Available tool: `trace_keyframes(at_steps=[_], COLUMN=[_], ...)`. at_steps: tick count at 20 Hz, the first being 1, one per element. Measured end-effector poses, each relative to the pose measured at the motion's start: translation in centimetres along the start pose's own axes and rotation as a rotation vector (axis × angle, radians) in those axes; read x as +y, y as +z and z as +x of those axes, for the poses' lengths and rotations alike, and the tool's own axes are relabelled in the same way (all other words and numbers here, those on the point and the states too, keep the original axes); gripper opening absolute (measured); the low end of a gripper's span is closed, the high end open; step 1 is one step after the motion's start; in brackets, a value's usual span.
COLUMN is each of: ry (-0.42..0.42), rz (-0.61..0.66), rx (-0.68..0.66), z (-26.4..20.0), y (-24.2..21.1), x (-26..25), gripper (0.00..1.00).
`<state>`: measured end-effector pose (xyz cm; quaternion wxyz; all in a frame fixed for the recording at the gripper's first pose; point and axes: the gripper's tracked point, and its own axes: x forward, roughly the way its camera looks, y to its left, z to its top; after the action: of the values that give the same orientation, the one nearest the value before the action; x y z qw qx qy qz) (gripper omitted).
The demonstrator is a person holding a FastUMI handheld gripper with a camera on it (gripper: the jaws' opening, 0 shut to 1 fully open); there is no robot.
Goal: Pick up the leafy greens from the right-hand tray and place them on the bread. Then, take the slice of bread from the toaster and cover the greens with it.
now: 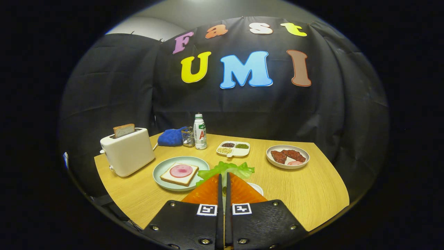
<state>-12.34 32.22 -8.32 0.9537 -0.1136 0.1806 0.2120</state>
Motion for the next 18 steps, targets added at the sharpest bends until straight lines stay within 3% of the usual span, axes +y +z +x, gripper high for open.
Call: trace_keyframes(at_steps=[18], ry=[0.189], rz=[-0.022], rx=[-0.027], z=[5.8], y=[4.3], x=[10.1], gripper=[0.02])
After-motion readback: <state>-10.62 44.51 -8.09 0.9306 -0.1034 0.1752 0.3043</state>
